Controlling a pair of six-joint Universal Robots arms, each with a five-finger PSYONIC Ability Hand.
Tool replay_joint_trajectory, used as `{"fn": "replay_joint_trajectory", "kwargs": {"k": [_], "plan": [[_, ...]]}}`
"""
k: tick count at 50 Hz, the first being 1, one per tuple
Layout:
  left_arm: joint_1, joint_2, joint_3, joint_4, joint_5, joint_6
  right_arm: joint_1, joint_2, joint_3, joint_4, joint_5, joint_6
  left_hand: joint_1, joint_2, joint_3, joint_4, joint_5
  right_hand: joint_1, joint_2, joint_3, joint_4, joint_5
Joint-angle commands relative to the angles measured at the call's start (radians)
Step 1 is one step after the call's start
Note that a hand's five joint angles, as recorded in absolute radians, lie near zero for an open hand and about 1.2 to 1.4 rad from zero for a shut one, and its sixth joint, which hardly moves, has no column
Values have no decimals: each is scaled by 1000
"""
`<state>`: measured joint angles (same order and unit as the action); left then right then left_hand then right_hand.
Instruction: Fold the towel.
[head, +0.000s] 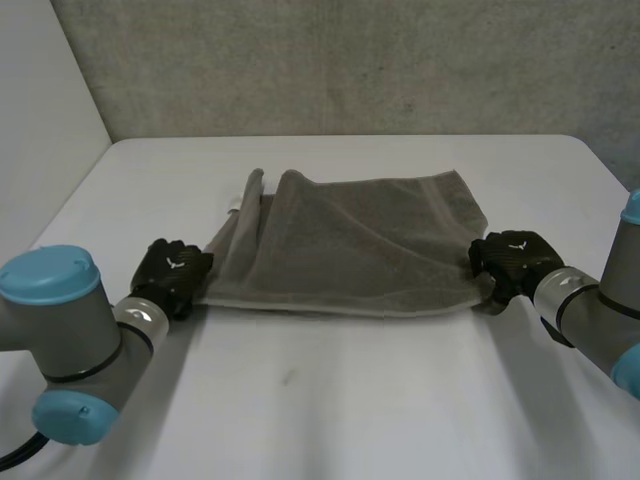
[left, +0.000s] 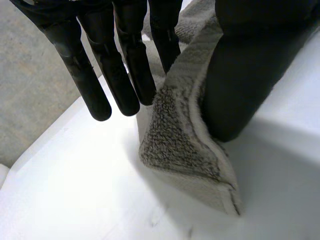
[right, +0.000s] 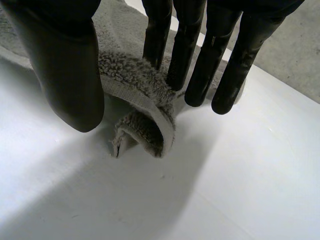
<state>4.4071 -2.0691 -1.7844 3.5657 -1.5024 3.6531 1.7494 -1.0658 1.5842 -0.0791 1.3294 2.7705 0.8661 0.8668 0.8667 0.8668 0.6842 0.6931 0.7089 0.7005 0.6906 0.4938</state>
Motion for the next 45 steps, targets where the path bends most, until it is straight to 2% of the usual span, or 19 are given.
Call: {"fn": "replay_joint_trajectory", "kwargs": {"k": [1,2,3,13,16,20,22,26,28,37,40,42,43,44,45], "plan": [[11,6,-16,5,4,-1,-10,-3,5,-25,5,0,394,394,394,394,402,-9,-25,-17,-7,16],[11,6,-16,5,4,-1,-10,-3,5,-25,5,0,396,395,395,395,403,-9,-25,-17,-7,16],[9,6,-16,5,4,-1,-14,-6,5,-31,7,1,529,528,528,528,536,-12,-28,-19,-10,13],[11,18,-18,4,4,1,-25,-8,5,-34,14,12,530,529,530,529,537,-15,-31,-22,-13,10],[11,21,-18,4,2,1,-27,-3,5,-39,11,29,530,529,530,529,537,55,40,48,58,80],[11,26,-20,4,2,1,-34,10,2,-57,2,66,530,529,530,529,537,322,306,315,324,347],[11,27,-21,2,2,1,-34,19,0,-61,-2,83,530,529,530,529,537,325,310,318,328,350],[11,35,-26,4,2,1,-34,35,-12,-51,-7,107,530,529,530,529,537,176,160,168,178,200],[11,44,-26,4,2,1,-33,35,-7,-50,-9,133,530,529,530,529,537,-122,-138,-130,-120,-98],[11,53,-20,-1,2,-1,-34,52,-7,-53,-61,221,530,529,530,529,537,-171,-187,-178,-168,-146],[12,55,-18,-2,2,-1,-36,64,-12,-53,-72,239,530,529,530,529,537,-130,-145,-137,-127,-105],[18,58,-18,-4,2,-1,-36,72,-12,-61,-68,244,530,529,530,529,537,34,18,26,36,58],[18,58,-18,-4,2,-1,-36,72,-12,-61,-68,244,530,529,530,529,537,35,19,27,37,60],[20,58,-20,-4,2,-1,-36,76,-13,-64,-67,245,530,529,530,529,537,206,190,199,209,231],[20,58,-20,-4,2,-1,-36,76,-13,-64,-67,245,530,529,530,529,537,208,192,201,211,233]]}}
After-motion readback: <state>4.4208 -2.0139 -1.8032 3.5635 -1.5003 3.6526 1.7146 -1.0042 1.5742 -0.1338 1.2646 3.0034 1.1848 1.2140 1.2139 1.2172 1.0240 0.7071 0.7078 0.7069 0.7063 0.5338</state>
